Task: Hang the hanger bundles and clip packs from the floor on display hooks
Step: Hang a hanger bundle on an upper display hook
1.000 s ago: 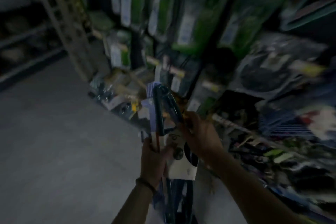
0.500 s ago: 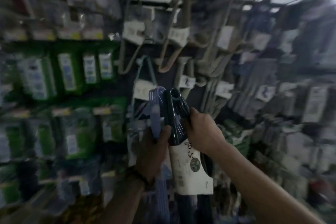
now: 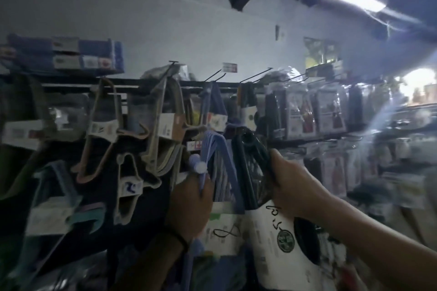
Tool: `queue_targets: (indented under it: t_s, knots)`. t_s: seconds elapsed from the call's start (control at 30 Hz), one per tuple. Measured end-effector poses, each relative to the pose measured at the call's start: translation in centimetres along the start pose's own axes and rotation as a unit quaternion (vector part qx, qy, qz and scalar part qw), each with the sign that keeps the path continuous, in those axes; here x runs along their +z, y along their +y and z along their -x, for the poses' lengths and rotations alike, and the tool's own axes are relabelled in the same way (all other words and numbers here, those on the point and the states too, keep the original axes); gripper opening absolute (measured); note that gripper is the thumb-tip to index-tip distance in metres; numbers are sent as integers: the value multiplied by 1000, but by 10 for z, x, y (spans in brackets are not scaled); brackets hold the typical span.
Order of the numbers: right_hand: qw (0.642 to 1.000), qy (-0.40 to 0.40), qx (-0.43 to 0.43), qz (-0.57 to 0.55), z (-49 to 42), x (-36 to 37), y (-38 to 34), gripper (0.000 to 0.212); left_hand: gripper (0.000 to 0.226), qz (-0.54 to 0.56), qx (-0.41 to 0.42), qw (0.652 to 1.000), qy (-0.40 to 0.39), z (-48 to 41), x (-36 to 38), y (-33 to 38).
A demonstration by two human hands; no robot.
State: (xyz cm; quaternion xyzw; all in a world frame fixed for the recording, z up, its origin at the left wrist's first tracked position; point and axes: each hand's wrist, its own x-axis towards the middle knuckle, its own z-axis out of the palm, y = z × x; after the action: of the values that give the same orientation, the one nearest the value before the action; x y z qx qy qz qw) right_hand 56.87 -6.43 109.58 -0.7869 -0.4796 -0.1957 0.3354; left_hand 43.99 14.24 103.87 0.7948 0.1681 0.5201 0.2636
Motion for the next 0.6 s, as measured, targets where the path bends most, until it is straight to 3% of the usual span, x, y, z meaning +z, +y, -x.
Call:
queue_targets:
  t_s: [0.07, 0.23, 0.4, 0.5, 0.6]
  knots:
    - [1000, 11, -9, -1, -16, -15, 25, 10, 57, -2, -16, 1000, -10, -29, 20, 8]
    - [999, 39, 15, 1, -66, -39, 90, 7, 44, -10, 34, 998, -50, -104, 58, 29]
    - [994, 24, 42, 97, -131, -37, 136, 27, 54, -70, 147, 985, -56, -171, 79, 32]
    - [994, 12, 54, 92, -179, -25, 146, 26, 56, -32, 145, 984, -101, -206, 81, 27]
    - [987, 21, 37, 156, -230, -13, 152, 35, 54, 11, 146, 976, -159, -247, 87, 16]
